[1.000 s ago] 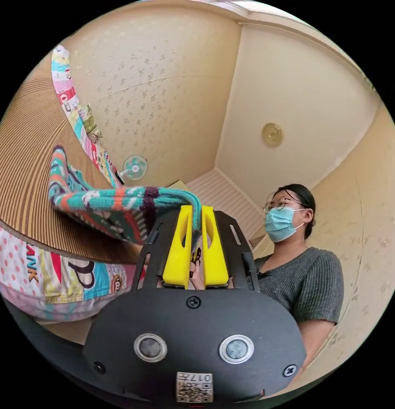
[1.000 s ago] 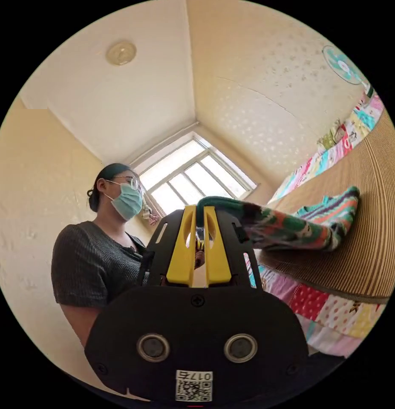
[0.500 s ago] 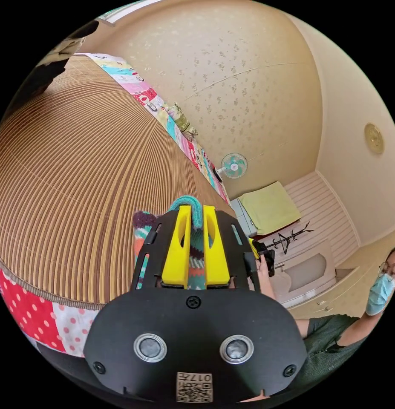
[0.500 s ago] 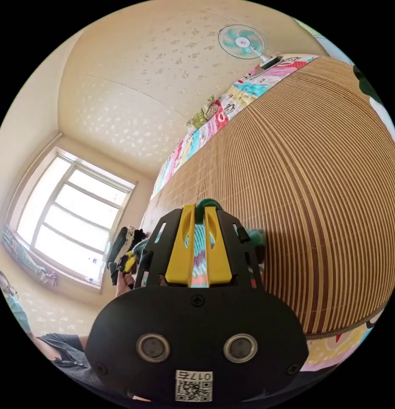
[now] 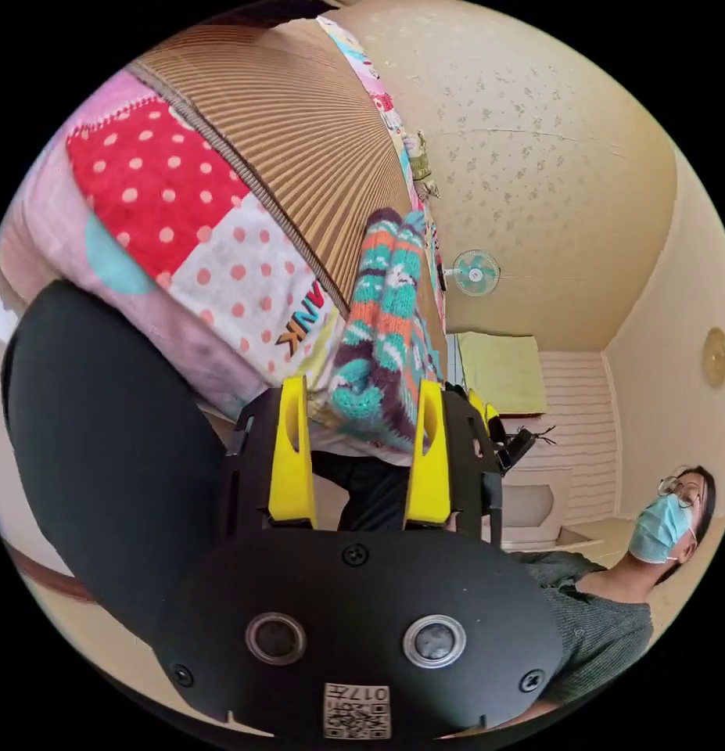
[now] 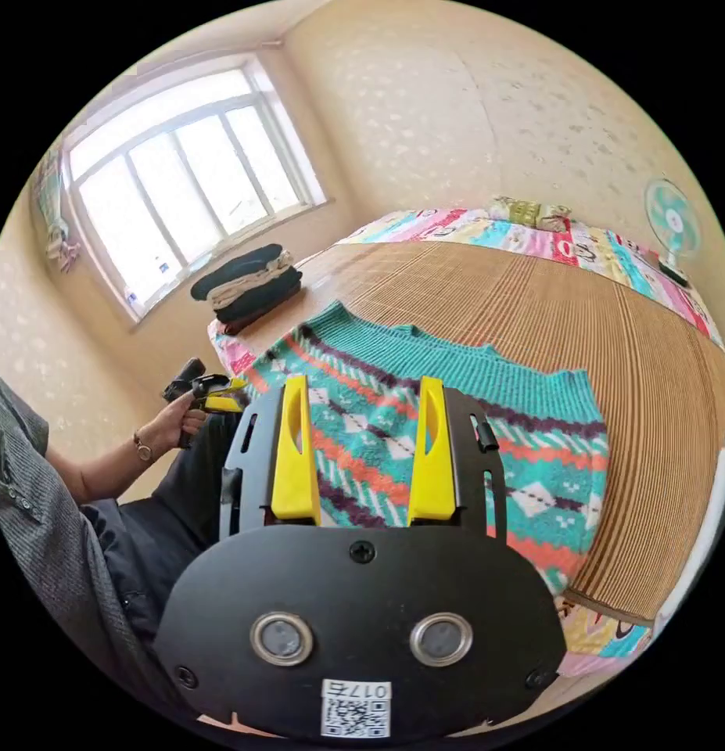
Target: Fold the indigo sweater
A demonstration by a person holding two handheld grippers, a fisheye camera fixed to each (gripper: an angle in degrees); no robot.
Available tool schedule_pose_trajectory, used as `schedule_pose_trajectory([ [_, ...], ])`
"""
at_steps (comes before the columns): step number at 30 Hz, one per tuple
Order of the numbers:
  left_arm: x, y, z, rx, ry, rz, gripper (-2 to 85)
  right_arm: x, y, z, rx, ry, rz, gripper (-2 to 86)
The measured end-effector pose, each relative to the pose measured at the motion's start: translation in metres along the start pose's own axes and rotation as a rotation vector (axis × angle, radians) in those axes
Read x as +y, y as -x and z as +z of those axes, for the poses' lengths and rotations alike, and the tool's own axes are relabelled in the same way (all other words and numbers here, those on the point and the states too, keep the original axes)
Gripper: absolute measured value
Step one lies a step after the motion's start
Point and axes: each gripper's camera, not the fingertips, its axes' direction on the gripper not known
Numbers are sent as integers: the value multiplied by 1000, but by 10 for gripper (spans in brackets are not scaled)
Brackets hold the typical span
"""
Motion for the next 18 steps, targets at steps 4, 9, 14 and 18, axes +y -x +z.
schedule_pose_trajectory([
  [4,7,-37,1,-3,-26,61,81,-22,101,74,29,172,-276,226],
  [9,14,-152,33,-180,90,376,76,-41,198,126,229,245,-541,240],
  [14,39,-235,59,-351,91,670,82,-67,181,105,564,40,-411,112],
  [18,76,-264,54,-157,-78,896,84,-58,60,-13,277,-232,-13,103],
])
